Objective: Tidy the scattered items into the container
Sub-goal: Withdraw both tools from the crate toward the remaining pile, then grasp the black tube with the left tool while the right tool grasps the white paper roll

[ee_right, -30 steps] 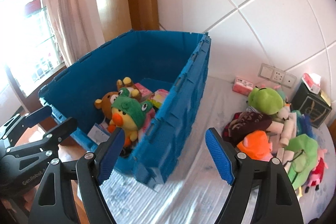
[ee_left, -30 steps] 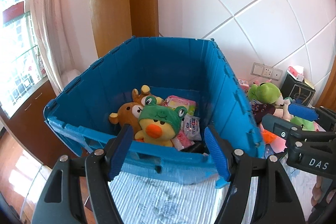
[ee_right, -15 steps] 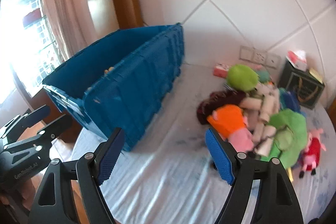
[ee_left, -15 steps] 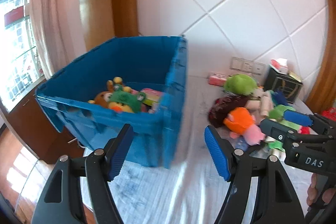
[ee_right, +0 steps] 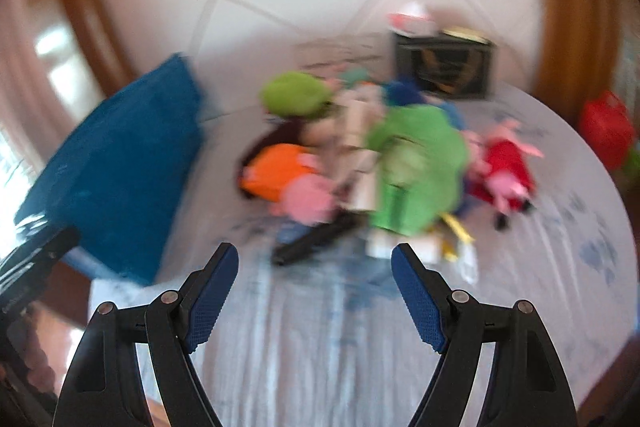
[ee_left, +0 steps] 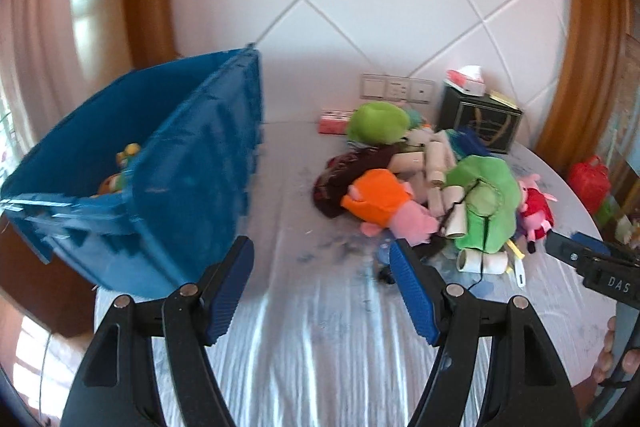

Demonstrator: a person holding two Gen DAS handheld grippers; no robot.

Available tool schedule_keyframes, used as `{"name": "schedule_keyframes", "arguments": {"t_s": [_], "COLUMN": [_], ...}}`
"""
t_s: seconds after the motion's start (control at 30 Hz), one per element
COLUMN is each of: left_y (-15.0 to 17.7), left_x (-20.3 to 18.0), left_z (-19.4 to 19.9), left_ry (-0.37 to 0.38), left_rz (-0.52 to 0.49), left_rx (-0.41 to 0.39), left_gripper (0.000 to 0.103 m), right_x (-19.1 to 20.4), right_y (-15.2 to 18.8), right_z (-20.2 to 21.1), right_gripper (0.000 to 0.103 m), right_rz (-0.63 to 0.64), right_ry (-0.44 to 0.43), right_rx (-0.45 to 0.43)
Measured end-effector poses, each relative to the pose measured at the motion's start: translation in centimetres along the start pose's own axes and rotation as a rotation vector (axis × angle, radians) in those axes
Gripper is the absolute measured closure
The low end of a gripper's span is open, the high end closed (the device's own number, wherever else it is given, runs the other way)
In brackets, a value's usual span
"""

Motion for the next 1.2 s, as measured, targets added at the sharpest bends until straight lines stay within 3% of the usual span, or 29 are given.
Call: {"name": "schedule_keyframes", "arguments": {"t_s": [0.17,0.33,0.5,0.67,0.9,1.03,1.2], "left_y": [-0.1,0.7,3.4,6.0,9.0,10.3,11.5], "left_x": [-2.6,-4.5,-6.1,-7.6,-10.2,-11.8,-14.1], "left_z": [-4.6,-8.7,-13.0,-16.7,-21.7,-24.9,-28.7], "left_ry": [0.083,0.124,0.107,0.07,0.015,0.042,0.057], "left_rz": [-0.033,-0.054,-0.079,-0.037,-0.052,-0.091,-0.189], "left_rx": [0.033,0.051,0.153,0.217,0.275,0.289,0.285], "left_gripper": [0.033,0.033,0.033,0.033,0.033,0.033,0.033], "right_x": [-5.8,-9.4,-11.8,-13.6,-15.7,-16.7,-17.0], "right_y": [1.4,3.3,5.2,5.2,5.8,6.2,6.3], "right_z": [-0.1,-1.1,-3.6,-7.6,-13.9,-16.8,-18.7], "right_gripper": [0.024,0.024,0.026,0.043,0.044,0.055,0.055], "right_rz": [-0.082,-0.14,-0.176,-0.12,-0.045,-0.06,-0.09], "right_ry": [0.144,0.222,0.202,0.152,0.07,0.072,0.053], "right_rx": [0.032,0.066,0.131,0.201,0.285,0.276,0.252]}}
Point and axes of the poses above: each gripper's, at about its wrist camera, not at the fingertips, and z roughly against the way its jaws point, x to its left, y to its underside, the point moved 9 cm from there along -z, roughly the way its jaws point, and after that the axes turned 5 degrees about z, right-handed, at the moved point
